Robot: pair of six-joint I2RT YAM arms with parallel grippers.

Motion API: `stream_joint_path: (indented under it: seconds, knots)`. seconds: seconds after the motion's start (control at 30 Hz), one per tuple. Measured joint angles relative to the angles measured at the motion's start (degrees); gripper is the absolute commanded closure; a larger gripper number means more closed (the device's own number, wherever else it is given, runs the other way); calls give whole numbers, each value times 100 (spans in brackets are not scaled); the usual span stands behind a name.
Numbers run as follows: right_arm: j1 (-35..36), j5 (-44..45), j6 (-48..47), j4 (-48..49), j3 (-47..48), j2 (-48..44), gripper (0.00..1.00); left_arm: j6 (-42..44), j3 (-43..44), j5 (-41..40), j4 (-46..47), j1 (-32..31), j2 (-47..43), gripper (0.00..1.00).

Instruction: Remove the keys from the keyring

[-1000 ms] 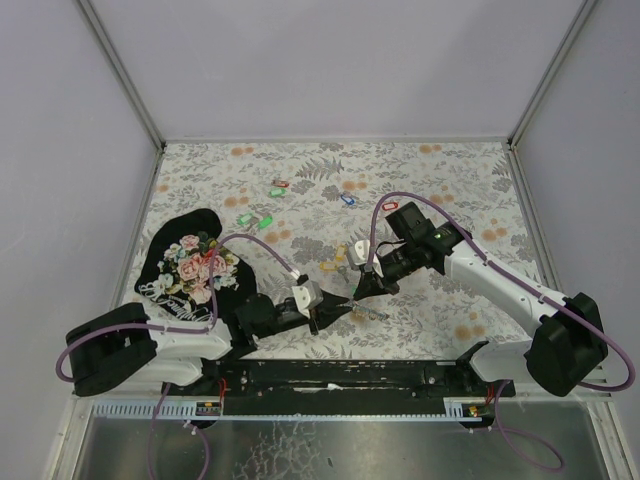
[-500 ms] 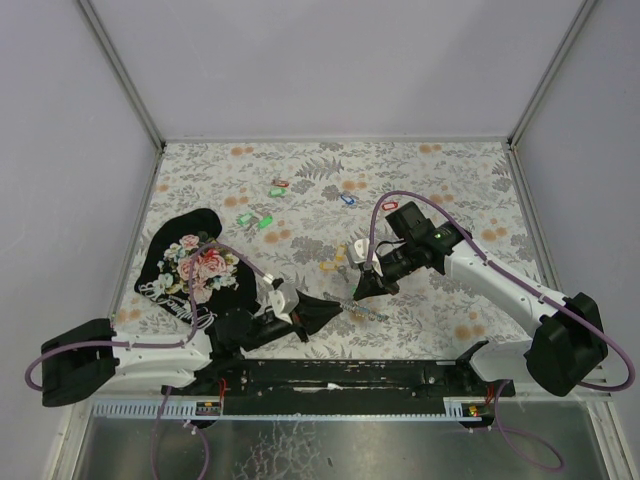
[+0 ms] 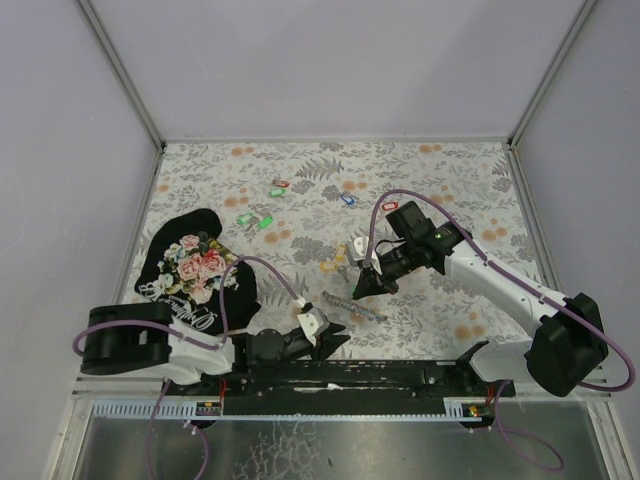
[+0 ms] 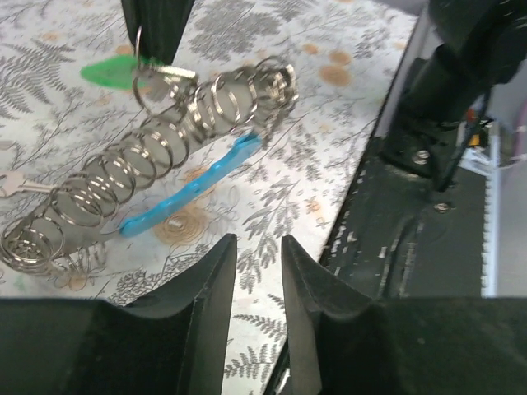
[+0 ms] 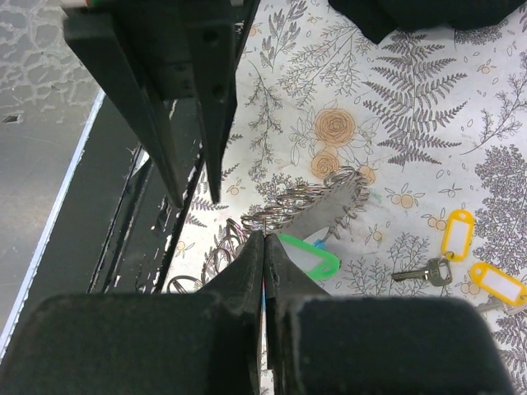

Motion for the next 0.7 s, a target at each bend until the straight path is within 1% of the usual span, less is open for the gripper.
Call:
stream_joint_path:
  seconds: [0.13,0.23,0.33,0.5,0.7]
  knots:
    - [-2,-4,50,37,0,-20,100,188,42,-468,678,-4,850,66]
    - [0,-7,66,48,0,-28,100,389,192,-719,1226,-11,1408,66]
    - [0,-7,79,48,0,-31,100,555,343,-839,1707,-11,1773,67]
    - [0,-9,81,50,0,-31,100,772,396,-938,2262,-11,1915,67]
    - [0,-11,81,48,0,-33,100,944,393,-1071,2455,-13,1908,68]
